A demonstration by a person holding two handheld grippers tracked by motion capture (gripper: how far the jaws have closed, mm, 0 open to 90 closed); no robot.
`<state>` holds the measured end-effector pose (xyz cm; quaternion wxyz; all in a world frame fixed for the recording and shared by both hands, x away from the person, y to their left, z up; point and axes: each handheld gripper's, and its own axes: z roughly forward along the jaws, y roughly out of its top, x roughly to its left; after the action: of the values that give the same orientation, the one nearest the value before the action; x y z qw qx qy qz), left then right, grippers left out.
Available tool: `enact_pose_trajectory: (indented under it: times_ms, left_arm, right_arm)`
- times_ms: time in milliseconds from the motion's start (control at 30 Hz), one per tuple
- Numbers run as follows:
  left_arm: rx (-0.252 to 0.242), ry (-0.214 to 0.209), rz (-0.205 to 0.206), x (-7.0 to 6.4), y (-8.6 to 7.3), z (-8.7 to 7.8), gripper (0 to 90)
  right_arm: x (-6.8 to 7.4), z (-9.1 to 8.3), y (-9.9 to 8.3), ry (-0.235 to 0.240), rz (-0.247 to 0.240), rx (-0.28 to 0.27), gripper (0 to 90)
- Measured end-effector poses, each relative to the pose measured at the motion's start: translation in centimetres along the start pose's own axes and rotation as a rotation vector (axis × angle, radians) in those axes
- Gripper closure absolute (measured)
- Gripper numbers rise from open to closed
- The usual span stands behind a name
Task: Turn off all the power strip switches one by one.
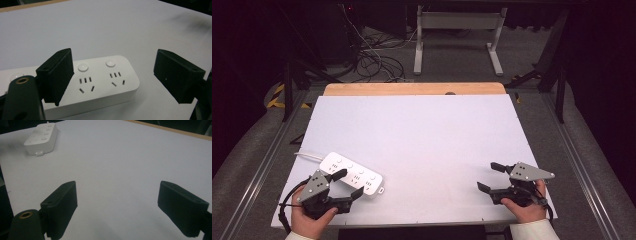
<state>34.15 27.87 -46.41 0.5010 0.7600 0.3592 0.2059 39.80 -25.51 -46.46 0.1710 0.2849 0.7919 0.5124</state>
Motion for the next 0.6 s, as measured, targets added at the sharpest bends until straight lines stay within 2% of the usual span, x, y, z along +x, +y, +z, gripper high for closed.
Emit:
enact_pose_trajectory:
  times_ms: [267,467,600]
  left_arm:
    - [0.006,0.026,0.026,0.05,0.13,-0.11,17.1]
    - [0.009,0.031,0.03,0.06,0.26,-0.28,19.1]
    - [0.012,0.03,0.016,0.03,0.42,-0.39,21.4]
  right_arm:
    - [0.26,0.09,0.01,0.009,-0.014,0.003,17.7]
    - [0.45,0.15,0.09,0.009,-0.021,0.005,18.7]
    - [0.53,0.19,0.09,0.017,-0.023,0.006,19.4]
